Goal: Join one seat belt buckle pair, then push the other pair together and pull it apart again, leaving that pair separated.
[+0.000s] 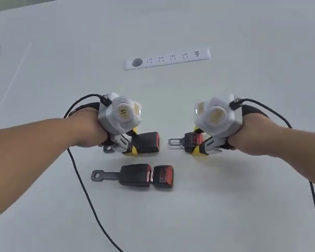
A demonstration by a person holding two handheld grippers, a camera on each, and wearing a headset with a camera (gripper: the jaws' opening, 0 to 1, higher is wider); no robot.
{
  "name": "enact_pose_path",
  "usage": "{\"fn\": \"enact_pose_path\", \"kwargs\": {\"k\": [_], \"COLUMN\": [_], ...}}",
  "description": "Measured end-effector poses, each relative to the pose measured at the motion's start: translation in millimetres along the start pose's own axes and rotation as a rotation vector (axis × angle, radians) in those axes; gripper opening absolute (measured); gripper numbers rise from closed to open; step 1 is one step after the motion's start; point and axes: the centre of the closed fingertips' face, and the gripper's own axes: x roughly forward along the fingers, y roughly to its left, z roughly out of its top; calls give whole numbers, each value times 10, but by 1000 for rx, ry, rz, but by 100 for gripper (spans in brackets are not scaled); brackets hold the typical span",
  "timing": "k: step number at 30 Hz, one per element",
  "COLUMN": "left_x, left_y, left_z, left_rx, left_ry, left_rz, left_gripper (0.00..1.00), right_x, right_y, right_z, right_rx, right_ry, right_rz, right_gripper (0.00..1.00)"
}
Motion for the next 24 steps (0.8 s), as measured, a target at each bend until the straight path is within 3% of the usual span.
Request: {"fn": "enact_pose_path", "kwargs": {"k": [12, 18, 20, 23, 24], "left_x": [-11, -17, -25, -38, -63], "left_y": [-12, -17, -11, 13, 91], "left_z": [0, 12, 9, 7, 0], "left_rx": [1, 9, -14, -26, -39], "left_ry": [-16, -13, -17, -24, -22], "left_rz": [10, 40, 56, 84, 140], "left_gripper": [32, 32, 32, 35, 38], "right_x": [-381, -502, -514, -532, -539], "right_y": [-20, 17, 40, -113, -130], "right_z": [-529, -649, -641, -662, -665], "right_rx": [42, 55, 36, 27, 37], "right_ry": [45, 59, 68, 92, 94], "right_rz": [-30, -38, -44, -123, -138], "right_gripper": [34, 36, 37, 46, 49]}}
